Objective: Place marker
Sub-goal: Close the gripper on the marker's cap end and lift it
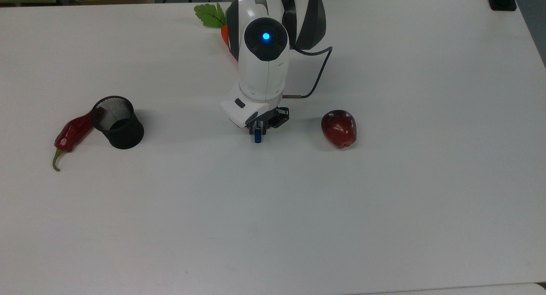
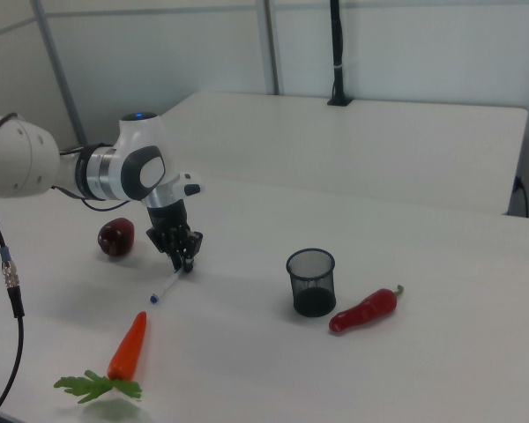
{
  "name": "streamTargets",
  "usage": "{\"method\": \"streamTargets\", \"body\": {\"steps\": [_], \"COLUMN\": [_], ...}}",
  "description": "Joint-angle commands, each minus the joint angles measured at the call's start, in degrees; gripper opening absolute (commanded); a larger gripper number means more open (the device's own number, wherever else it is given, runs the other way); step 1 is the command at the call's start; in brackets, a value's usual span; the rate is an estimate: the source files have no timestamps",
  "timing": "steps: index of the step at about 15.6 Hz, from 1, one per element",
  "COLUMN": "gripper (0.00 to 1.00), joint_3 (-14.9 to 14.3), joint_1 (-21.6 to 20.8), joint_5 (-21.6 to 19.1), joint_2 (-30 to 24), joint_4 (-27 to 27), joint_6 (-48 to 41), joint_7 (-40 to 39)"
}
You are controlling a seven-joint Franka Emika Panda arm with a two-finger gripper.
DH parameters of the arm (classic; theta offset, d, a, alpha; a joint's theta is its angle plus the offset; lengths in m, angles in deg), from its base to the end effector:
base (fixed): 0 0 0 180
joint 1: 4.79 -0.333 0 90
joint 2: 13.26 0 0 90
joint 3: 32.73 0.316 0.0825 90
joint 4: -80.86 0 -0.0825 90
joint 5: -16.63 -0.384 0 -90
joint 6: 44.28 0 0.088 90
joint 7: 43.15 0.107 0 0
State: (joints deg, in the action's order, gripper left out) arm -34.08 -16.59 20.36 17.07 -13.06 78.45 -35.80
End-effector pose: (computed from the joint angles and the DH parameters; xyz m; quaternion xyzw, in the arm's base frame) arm 0.6687 0.1224 0.3071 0.9983 0.0465 -0.0080 0.0348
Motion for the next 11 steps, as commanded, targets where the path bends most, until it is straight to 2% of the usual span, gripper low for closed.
{"method": "streamTargets", "body": {"steps": [1, 4, 7, 11], "gripper": [0.18, 0.07, 0.07, 0.07], "joint_3": [-0.2, -0.2, -0.2, -0.2], "joint_1": [-0.7, -0.7, -0.7, -0.6], "joint_5": [1.4, 1.4, 1.3, 1.2], "joint_2": [-0.4, -0.6, -2.3, -5.2], "joint_4": [-1.1, -1.0, -0.7, 2.0], "joint_6": [1.6, 1.3, 0.4, -7.0], "joint_7": [1.2, 1.0, 1.3, 1.5]}}
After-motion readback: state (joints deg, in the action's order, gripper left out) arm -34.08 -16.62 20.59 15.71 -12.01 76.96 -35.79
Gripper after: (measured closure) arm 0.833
